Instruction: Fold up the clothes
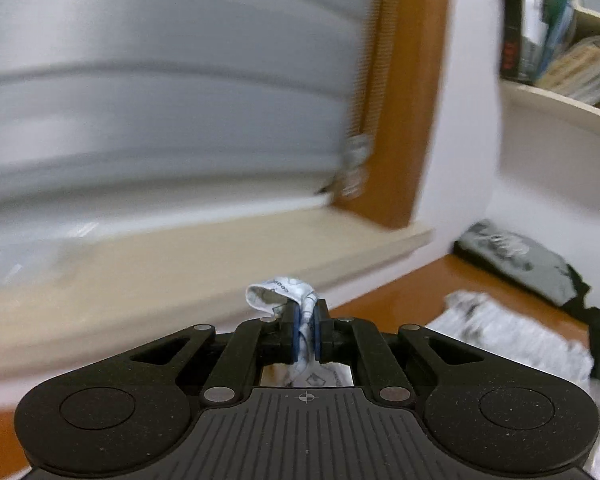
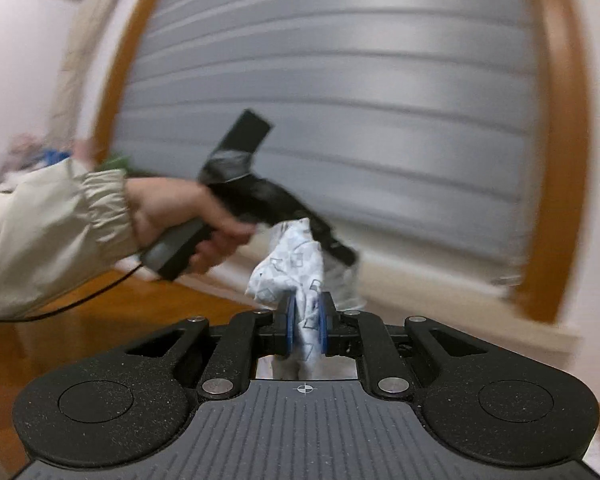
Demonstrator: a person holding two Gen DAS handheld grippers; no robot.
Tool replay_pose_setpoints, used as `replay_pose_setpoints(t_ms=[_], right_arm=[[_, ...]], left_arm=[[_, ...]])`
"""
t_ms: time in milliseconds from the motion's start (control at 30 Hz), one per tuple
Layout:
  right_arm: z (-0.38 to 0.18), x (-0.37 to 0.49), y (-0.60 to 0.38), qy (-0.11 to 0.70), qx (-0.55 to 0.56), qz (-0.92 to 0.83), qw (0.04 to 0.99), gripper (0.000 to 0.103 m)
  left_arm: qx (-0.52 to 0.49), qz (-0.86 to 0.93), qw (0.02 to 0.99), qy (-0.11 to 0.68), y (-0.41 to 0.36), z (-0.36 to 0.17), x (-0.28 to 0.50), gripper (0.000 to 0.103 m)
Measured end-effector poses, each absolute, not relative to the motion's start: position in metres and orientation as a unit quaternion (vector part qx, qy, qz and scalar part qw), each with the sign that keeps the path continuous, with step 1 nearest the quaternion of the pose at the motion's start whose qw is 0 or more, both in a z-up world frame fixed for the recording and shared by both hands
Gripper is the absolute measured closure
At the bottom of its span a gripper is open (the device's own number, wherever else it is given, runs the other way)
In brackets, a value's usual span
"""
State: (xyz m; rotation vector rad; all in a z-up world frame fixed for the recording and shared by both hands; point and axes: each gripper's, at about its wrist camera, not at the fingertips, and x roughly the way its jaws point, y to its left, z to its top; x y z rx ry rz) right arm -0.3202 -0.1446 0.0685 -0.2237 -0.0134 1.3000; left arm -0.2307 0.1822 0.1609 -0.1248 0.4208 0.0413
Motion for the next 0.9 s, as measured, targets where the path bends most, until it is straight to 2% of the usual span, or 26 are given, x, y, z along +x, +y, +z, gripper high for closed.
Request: replay_pose_setpoints(t_ms=[167, 300, 333, 400, 467, 533, 600, 633, 733, 800, 900], right_arm=[[0.082, -0.249, -0.238, -0.001, -0.068, 0.525, 0.848, 0.09], [0.072, -0.2, -0.307, 0.026, -0.043, 0.456, 0.889, 0.09], [0.063, -0.188, -0.319, 0.044, -0.036, 0.438, 0.897, 0.09], [0.043, -0.164, -0.343, 0.081, -0.022, 0.401, 0.912, 0.09], [0.02, -0.142, -0.361, 0.117, 0.001, 0.368, 0.922, 0.087], [0.003, -0.123, -0.374, 0.147, 0.016, 0.345, 0.927, 0.086], [-0.004, -0.114, -0.377, 0.158, 0.026, 0.335, 0.929, 0.077], [-0.005, -0.113, -0.375, 0.161, 0.031, 0.343, 0.925, 0.071], [-0.01, -0.108, -0.367, 0.167, 0.045, 0.368, 0.914, 0.069], [-0.013, -0.111, -0.353, 0.164, 0.039, 0.379, 0.91, 0.069], [-0.016, -0.11, -0.338, 0.161, 0.038, 0.395, 0.904, 0.067]], left_arm=[[-0.029, -0.044, 0.976, 0.212, 0.089, 0.192, -0.121, 0.096], [-0.011, -0.089, 0.967, 0.24, 0.004, 0.179, -0.029, 0.095], [-0.011, -0.097, 0.962, 0.255, -0.016, 0.169, -0.007, 0.094], [-0.012, -0.109, 0.953, 0.283, -0.045, 0.146, 0.027, 0.08], [-0.005, -0.114, 0.947, 0.299, -0.065, 0.124, 0.046, 0.075], [-0.002, -0.123, 0.944, 0.308, -0.067, 0.111, 0.045, 0.071], [0.003, -0.12, 0.944, 0.306, -0.053, 0.103, 0.03, 0.06], [0.005, -0.118, 0.945, 0.304, -0.045, 0.1, 0.021, 0.059], [0.012, -0.11, 0.948, 0.297, -0.022, 0.097, -0.005, 0.058], [0.004, -0.103, 0.95, 0.294, -0.002, 0.094, -0.026, 0.051], [-0.005, -0.089, 0.953, 0.288, 0.025, 0.085, -0.057, 0.049]])
